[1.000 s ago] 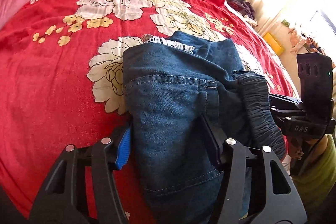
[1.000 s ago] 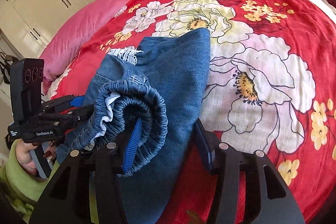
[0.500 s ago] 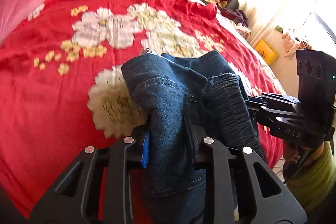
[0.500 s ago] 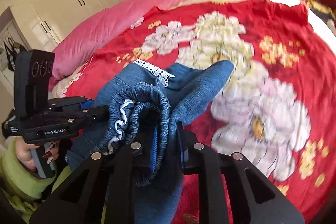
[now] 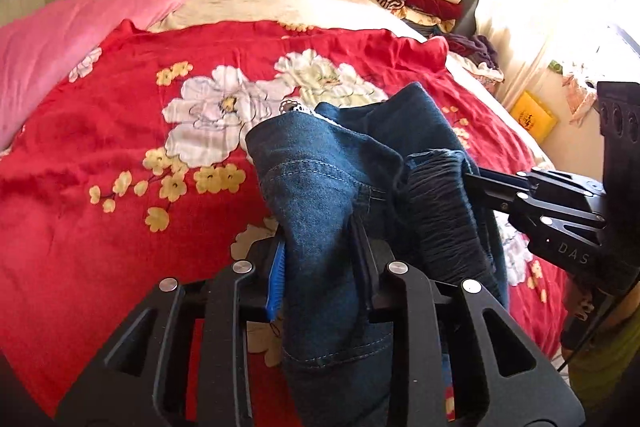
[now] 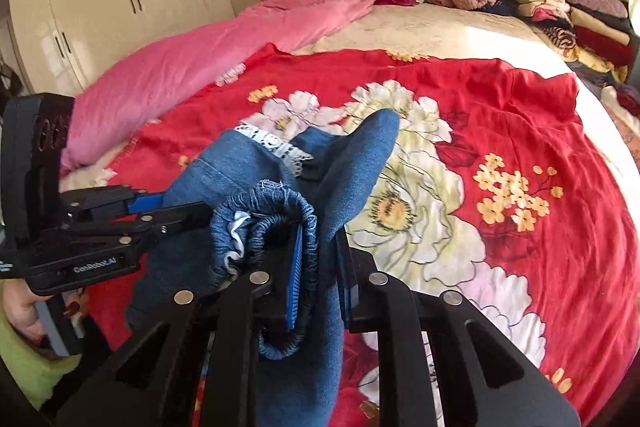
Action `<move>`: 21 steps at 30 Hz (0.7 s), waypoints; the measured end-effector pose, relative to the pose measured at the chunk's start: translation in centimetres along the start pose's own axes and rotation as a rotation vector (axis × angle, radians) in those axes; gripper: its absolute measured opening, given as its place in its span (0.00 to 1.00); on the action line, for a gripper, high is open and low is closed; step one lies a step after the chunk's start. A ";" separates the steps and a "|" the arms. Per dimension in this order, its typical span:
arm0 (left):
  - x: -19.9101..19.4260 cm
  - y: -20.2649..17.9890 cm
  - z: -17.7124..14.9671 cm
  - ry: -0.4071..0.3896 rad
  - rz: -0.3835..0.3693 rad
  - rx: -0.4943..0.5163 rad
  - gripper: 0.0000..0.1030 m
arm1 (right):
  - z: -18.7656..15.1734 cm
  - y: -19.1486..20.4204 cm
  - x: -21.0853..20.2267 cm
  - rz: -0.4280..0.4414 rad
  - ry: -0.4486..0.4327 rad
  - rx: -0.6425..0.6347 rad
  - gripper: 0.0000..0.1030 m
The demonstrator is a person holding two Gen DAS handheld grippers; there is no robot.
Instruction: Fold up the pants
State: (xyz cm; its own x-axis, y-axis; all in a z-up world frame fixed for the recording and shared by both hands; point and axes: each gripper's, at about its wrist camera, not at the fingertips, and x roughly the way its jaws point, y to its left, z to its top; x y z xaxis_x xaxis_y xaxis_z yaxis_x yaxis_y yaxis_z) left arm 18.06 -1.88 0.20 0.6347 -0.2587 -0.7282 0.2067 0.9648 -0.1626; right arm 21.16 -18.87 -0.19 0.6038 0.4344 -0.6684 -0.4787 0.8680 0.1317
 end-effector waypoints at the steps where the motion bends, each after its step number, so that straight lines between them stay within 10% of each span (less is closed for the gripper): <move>1: 0.3 0.1 -0.3 0.005 0.011 0.000 0.26 | -0.3 -0.1 0.3 -0.022 0.013 -0.001 0.18; 7: 1.3 0.6 -1.5 0.028 0.067 0.009 0.49 | -1.7 -1.0 1.3 -0.072 0.053 0.021 0.47; 21: 1.2 1.3 -2.4 0.043 0.073 -0.017 0.69 | -3.2 -2.3 2.4 -0.129 0.121 0.056 0.58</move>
State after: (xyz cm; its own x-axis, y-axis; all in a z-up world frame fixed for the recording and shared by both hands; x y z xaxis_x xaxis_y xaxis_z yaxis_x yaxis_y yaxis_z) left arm 17.34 -0.80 -2.47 0.6150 -0.1861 -0.7662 0.1485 0.9817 -0.1193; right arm 21.63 -20.57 -4.44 0.5750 0.2889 -0.7655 -0.3636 0.9284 0.0772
